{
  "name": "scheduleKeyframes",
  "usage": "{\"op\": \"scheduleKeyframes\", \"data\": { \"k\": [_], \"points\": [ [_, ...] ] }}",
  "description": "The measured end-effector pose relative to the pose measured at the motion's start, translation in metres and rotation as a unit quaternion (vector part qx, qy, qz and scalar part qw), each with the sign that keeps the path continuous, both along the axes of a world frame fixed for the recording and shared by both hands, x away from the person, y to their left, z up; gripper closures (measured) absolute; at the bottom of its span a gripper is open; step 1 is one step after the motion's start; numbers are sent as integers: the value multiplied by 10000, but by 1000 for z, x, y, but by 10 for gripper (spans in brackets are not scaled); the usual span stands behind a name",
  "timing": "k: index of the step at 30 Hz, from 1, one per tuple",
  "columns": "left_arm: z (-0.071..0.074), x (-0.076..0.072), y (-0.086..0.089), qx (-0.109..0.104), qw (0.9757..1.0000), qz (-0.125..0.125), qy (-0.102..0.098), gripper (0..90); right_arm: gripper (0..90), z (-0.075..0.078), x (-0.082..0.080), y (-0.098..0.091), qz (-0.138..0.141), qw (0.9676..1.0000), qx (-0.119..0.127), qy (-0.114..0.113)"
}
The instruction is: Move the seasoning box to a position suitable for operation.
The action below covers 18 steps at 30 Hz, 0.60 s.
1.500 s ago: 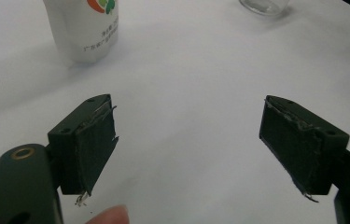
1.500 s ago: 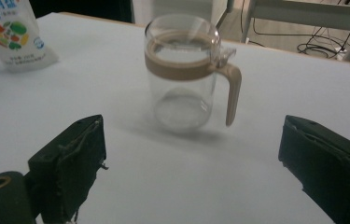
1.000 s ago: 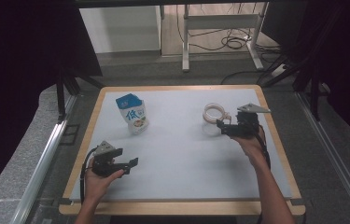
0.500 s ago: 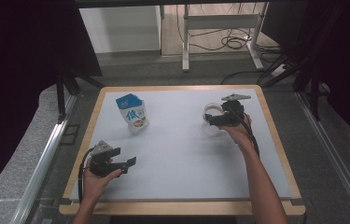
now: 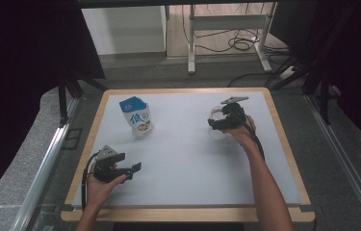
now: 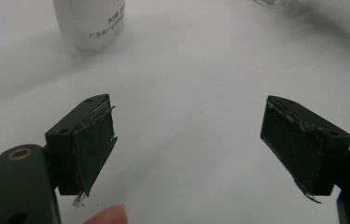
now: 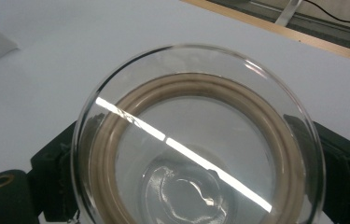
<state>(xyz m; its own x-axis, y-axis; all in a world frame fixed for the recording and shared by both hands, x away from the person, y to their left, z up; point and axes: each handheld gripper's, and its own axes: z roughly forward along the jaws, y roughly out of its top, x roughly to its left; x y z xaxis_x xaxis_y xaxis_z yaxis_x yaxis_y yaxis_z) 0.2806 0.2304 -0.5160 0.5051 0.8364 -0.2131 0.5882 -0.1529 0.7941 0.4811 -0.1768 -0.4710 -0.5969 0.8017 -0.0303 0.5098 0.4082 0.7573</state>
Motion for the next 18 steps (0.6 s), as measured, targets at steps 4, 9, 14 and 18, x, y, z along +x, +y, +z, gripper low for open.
{"op": "scheduleKeyframes", "data": {
  "k": [4,9,14,18],
  "points": [
    [-1,0,-1,28,10000,-7,13,175,115,1,-2,1,23,10000,-63,-67],
    [-2,1,-2,42,10000,-11,24,174,116,1,-1,0,13,10000,2,-56],
    [-3,2,-2,47,10000,0,29,174,116,5,-3,-2,-10,9999,98,-109],
    [-4,2,-2,51,10000,-2,23,173,116,12,-8,-1,64,9997,118,-196]
  ]
}}
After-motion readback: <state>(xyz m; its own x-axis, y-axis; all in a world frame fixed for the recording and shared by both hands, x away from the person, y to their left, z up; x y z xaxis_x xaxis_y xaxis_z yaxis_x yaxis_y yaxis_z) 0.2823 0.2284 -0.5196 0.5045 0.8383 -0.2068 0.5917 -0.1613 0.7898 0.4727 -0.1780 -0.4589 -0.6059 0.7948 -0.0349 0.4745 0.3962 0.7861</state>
